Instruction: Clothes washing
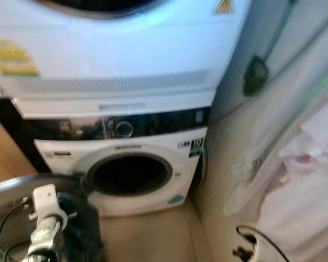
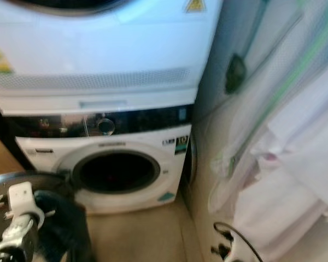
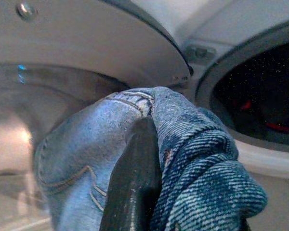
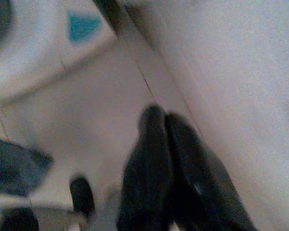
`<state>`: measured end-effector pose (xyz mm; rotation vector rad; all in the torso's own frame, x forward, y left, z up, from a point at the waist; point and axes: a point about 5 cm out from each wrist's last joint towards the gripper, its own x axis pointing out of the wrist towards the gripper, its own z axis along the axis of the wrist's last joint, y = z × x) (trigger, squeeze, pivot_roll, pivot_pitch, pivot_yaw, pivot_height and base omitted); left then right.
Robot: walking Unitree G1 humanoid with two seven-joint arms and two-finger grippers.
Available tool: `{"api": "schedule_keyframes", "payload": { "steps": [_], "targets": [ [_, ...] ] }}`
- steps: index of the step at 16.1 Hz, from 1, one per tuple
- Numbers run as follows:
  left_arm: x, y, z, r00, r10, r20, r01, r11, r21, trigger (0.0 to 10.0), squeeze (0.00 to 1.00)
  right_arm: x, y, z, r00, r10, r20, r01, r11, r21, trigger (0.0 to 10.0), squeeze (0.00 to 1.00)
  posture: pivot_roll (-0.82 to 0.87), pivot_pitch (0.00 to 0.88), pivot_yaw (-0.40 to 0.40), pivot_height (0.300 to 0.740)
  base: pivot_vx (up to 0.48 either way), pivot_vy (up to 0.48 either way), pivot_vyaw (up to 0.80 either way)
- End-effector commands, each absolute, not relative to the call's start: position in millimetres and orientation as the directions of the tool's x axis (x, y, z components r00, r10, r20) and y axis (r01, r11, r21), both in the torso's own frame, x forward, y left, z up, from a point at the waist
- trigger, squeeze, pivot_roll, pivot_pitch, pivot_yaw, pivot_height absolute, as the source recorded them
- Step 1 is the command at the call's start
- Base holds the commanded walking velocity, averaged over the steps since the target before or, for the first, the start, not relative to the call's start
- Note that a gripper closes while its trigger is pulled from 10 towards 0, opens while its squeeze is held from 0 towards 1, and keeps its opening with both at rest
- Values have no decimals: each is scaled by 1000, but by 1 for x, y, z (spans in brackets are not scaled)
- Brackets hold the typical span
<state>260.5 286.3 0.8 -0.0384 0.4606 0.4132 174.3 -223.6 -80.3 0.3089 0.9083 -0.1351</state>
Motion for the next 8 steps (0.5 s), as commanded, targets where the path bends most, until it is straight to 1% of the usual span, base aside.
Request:
{"api": "schedule_keyframes", "payload": {
  "steps": [1,2,5,6,8],
  "targets": [
    [264,290,6,828,364,-426,-373,926,66,10000,0,171,-221,-83,601,24,-799,250,944,217,10000,0,32,0,-13,740,0,0,0],
    [265,286,5,838,323,-440,-322,944,79,10000,0,171,-220,-83,599,27,-800,248,944,217,10000,0,33,0,-13,740,0,0,0],
    [266,282,3,841,285,-460,-270,958,100,10000,0,171,-220,-83,598,29,-801,246,944,218,10000,0,33,0,-13,740,0,0,0],
    [268,278,2,846,249,-472,-218,969,121,10000,0,171,-220,-83,597,29,-802,247,944,218,10000,0,33,0,-13,740,0,0,0],
    [268,275,2,849,233,-475,-192,972,135,10000,0,170,-220,-83,596,29,-802,247,944,218,10000,0,33,0,-13,740,0,0,0]
  ]
}}
